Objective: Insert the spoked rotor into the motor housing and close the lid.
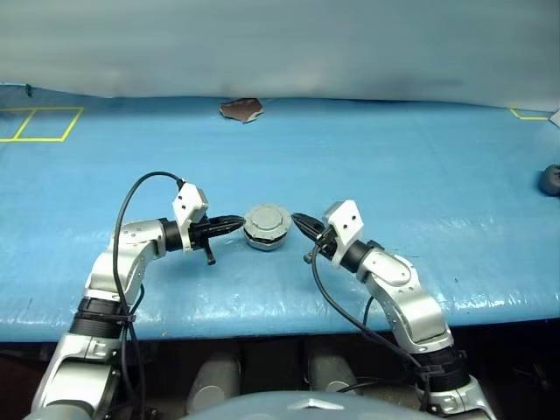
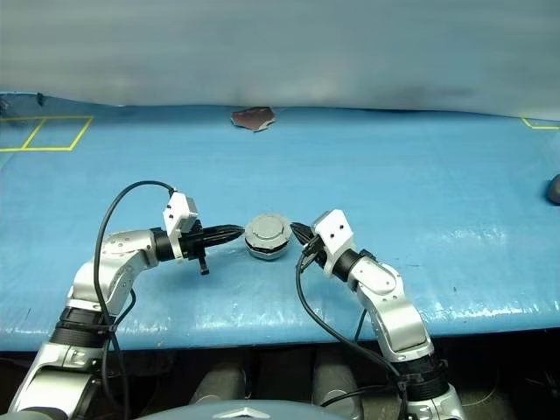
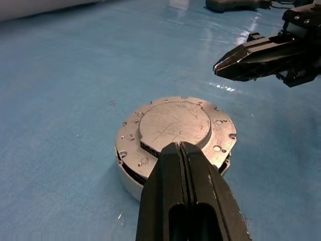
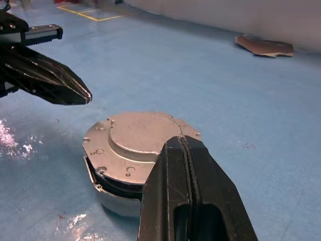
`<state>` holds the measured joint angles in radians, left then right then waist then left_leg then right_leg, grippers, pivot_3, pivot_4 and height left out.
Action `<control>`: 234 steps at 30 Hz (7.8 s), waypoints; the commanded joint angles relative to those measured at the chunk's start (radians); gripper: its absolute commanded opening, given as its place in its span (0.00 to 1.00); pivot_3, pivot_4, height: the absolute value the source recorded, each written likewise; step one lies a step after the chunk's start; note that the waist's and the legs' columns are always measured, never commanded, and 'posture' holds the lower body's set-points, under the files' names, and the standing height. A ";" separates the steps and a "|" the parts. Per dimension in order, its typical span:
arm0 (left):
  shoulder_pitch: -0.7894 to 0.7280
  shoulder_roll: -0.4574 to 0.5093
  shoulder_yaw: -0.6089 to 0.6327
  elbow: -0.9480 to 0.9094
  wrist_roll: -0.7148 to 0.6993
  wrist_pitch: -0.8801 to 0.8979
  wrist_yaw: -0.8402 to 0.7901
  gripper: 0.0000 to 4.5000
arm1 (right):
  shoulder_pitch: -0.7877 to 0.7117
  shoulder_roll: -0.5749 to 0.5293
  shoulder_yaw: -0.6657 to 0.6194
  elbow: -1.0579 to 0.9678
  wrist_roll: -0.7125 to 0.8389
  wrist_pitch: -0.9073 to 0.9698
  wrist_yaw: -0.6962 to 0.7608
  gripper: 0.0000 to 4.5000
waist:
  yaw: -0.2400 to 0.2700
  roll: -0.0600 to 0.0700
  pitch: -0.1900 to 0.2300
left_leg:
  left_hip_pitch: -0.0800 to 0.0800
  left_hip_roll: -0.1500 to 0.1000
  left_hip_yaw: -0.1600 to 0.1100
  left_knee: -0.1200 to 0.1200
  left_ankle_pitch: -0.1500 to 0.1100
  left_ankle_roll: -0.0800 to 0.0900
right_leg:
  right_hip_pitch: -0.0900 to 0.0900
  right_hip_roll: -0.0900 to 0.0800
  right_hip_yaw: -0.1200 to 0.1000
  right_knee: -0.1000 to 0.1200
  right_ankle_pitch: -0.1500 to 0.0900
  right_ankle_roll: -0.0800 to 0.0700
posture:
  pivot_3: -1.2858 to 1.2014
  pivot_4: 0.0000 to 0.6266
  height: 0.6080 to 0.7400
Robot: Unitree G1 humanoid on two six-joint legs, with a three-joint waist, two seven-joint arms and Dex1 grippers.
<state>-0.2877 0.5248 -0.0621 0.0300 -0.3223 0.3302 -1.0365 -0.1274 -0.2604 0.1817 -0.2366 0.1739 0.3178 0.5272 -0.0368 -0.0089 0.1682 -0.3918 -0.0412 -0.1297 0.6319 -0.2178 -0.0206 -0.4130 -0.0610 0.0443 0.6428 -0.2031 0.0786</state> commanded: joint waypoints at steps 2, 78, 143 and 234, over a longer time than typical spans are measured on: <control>0.035 0.010 -0.001 -0.072 0.009 -0.035 0.017 0.00 | -0.056 0.013 0.011 0.022 0.018 0.002 0.023 0.04 | 0.000 0.000 0.000 | 0.000 0.000 0.000 0.000 0.000 0.000 | 0.000 0.000 0.000 0.000 0.000 0.000 | 0.52 0.24 1.00; 0.166 -0.014 0.043 -0.001 0.013 -0.265 0.049 0.00 | -0.234 0.102 0.091 0.303 -0.078 -0.056 0.070 0.72 | -0.002 0.000 0.000 | 0.000 0.000 0.000 -0.002 0.000 0.000 | -0.001 0.000 0.000 0.000 0.000 -0.001 | 0.52 0.24 1.00; 0.108 -0.083 0.093 0.004 0.014 -0.057 0.294 0.00 | -0.217 0.127 0.161 0.339 -0.145 0.149 -0.017 0.72 | -0.017 0.000 -0.001 | 0.012 0.001 0.001 -0.003 0.000 0.000 | 0.009 0.000 0.000 0.001 -0.004 -0.007 | 0.52 0.24 1.00; -0.028 -0.140 -0.004 0.081 -0.041 0.303 0.216 0.00 | -0.102 0.220 -0.078 -0.022 0.193 0.225 -0.034 1.00 | 0.012 0.001 -0.010 | 0.011 0.000 -0.004 -0.017 -0.001 -0.001 | 0.012 -0.001 -0.004 -0.015 -0.007 -0.007 | 0.52 0.24 1.00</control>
<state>-0.3384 0.3925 -0.0365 0.1055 -0.3655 0.6181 -0.8092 -0.2316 -0.0589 0.1591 -0.1952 0.2870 0.5188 0.4975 -0.0250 -0.0076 0.1578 -0.3808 -0.0409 -0.1340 0.6148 -0.2190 -0.0215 -0.4008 -0.0621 0.0402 0.6273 -0.2103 0.0720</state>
